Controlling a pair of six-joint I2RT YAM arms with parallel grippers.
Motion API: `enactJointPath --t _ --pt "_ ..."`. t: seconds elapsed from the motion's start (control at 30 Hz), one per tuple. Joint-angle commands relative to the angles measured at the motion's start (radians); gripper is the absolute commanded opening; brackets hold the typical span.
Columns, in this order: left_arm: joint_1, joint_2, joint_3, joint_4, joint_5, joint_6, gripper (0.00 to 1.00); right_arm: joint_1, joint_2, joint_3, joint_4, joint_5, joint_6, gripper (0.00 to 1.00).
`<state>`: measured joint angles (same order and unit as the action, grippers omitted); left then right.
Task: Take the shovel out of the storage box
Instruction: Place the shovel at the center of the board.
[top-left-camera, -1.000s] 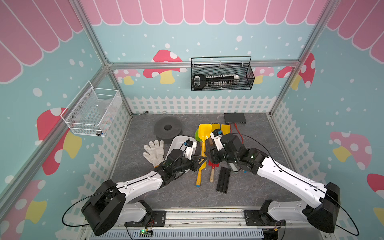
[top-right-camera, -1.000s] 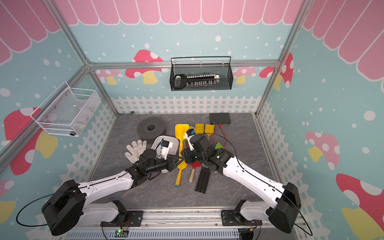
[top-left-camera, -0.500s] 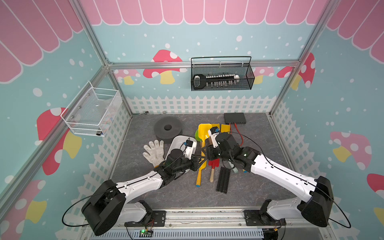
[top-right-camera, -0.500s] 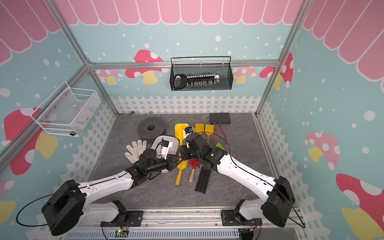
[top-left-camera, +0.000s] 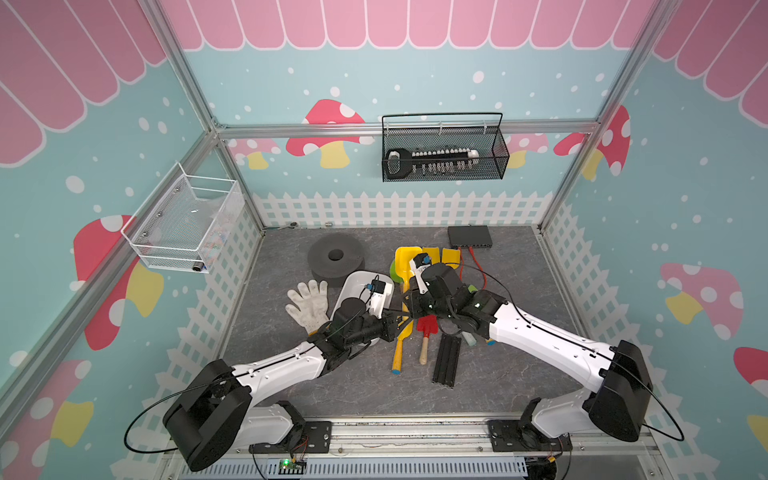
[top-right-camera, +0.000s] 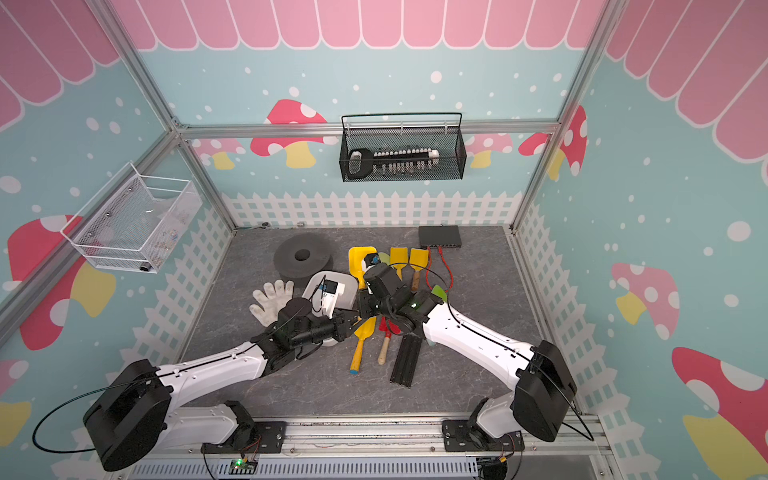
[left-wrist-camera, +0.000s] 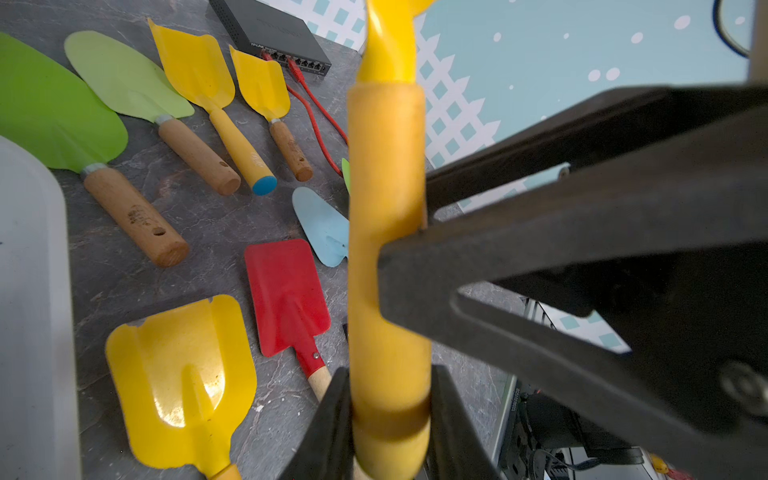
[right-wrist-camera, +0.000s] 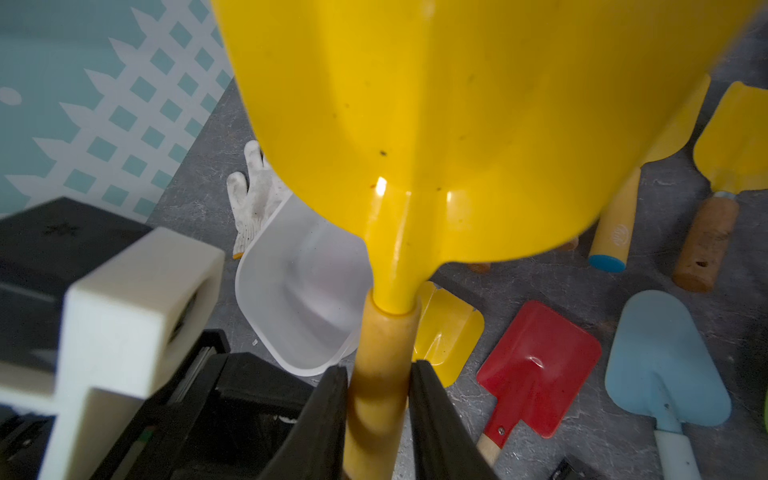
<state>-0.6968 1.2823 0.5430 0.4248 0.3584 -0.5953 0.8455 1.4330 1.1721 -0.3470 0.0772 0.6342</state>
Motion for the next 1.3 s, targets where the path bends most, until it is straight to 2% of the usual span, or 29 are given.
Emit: enactJointPath --t 0.0,0.2,0.33,0.37,0.43,0.63,0.83,1.27 --pt "-0.007 -0.024 -0.012 0.043 0.012 0.003 0.0 0.006 0.019 0.023 0.012 0.007 -0.001 0.32" --pt "-0.006 -0.02 -0.013 0.053 0.02 -0.004 0.0 0.006 0.048 0.032 0.012 -0.007 0.001 0.33" --pt "-0.006 -0.014 -0.011 0.055 0.025 -0.009 0.0 0.006 0.044 0.033 0.012 -0.004 0.0 0.24" --pt "-0.006 -0.013 -0.011 0.052 0.024 -0.008 0.02 0.006 0.041 0.032 0.012 0.0 -0.001 0.22" --pt "-0.006 -0.011 -0.006 0.043 0.025 -0.006 0.15 0.006 0.031 0.026 0.01 0.007 -0.003 0.18" --pt "-0.007 -0.01 -0.004 0.02 0.0 0.006 0.37 -0.001 0.025 0.026 -0.004 0.015 -0.021 0.11" --pt "-0.005 -0.041 -0.003 -0.029 -0.047 0.019 0.53 -0.045 0.002 0.018 -0.03 -0.009 -0.05 0.11" --pt "0.008 -0.035 0.044 -0.197 -0.151 0.065 0.58 -0.278 -0.09 -0.032 -0.172 -0.141 -0.225 0.14"
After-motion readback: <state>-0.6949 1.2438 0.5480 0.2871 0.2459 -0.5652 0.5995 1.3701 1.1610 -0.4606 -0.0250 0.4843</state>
